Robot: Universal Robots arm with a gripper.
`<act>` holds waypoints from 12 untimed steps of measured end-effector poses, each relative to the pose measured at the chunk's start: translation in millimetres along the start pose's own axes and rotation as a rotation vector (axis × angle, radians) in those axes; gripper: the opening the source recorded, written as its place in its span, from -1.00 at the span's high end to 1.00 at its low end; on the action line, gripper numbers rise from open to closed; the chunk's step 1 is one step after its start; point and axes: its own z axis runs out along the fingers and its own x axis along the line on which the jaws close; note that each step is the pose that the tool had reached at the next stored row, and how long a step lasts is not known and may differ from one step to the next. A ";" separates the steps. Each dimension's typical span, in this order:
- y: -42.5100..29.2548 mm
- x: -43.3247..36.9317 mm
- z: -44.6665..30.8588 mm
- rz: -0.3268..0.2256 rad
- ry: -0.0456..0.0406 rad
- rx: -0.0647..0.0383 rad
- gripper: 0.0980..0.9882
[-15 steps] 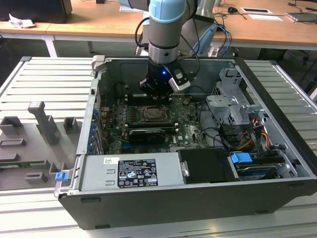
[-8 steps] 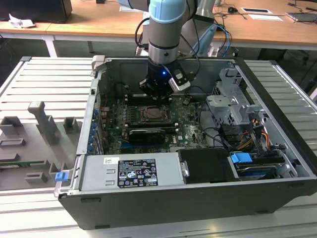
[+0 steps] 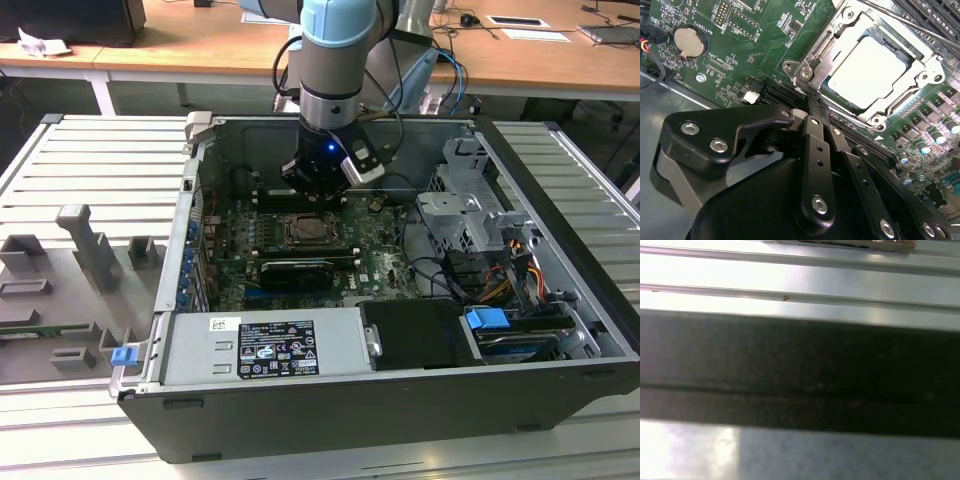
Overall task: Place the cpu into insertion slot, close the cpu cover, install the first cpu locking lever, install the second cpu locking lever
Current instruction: 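Install the first cpu locking lever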
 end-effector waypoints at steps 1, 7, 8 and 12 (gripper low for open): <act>0.0 0.0 0.0 0.000 0.0001 0.000 0.98; -0.8 -0.6 2.4 0.002 -0.0001 -0.001 0.98; -0.8 -0.6 1.6 0.002 -0.0002 -0.002 0.98; 0.3 -0.9 -11.6 0.002 -0.0002 -0.002 0.98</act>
